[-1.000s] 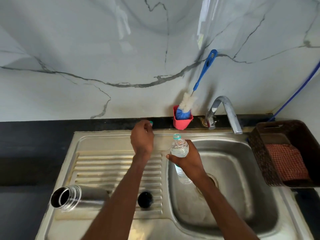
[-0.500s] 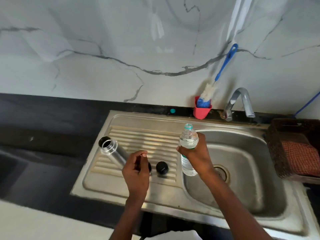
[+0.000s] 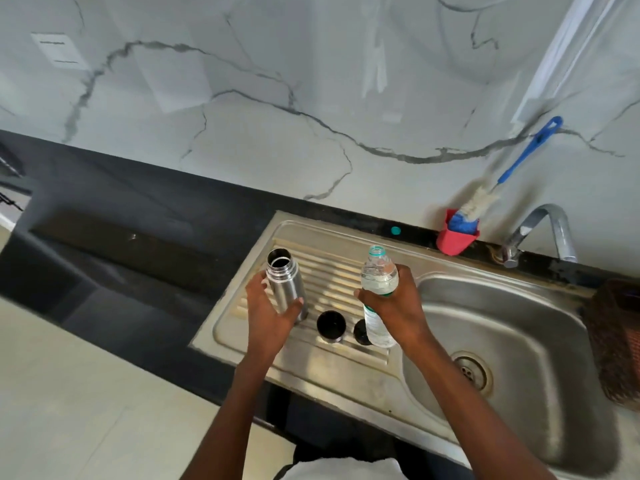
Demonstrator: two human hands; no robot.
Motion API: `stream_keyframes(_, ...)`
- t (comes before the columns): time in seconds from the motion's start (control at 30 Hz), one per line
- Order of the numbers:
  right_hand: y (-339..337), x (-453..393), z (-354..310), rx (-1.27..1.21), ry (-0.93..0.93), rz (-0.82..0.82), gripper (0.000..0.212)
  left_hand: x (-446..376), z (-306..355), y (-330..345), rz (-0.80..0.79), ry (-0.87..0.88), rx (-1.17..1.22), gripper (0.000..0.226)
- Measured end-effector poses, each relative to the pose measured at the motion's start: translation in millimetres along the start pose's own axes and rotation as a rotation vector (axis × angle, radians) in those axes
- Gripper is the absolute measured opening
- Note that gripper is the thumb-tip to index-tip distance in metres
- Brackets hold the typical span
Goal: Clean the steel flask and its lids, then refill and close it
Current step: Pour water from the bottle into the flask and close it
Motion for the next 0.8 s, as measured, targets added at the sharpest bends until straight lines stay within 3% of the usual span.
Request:
stream_keyframes(0.07,2,2,-4,-0.015,-0.009,0.022,0.055,-14,5,3,-0.038,-0.002,0.001,0.091)
stream_keyframes(0.17,0,4,-8,-0.081,-0.014,0.046,0.045,-29,15,9,-0.024,-0.010,-0.022,0.074)
stream_keyframes(0.33,-22,7,-17,-0.100,-0.062,0.110,0.042,-37,59,22,-0.026,0.107,-0.024,0.062)
stream_keyframes(0.53,-70,0,-29,-0.013,-0.127,0.201,0.051,-26,128,68,-0.129,0.266,-0.114,0.056)
stream_keyframes(0.8,-167,0,-36,0.278,-0.157,0.285,0.063,23,160,162,-0.291,0.426,-0.251,0.059)
Point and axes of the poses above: each hand's wrist, its own x-axis away from the middle knuckle, its own y-axis out of the palm, z = x × y, the point moved 6 cm from there along -x, towards the middle knuckle, and after that the axes turned 5 degrees about z, right-handed, at the moved point
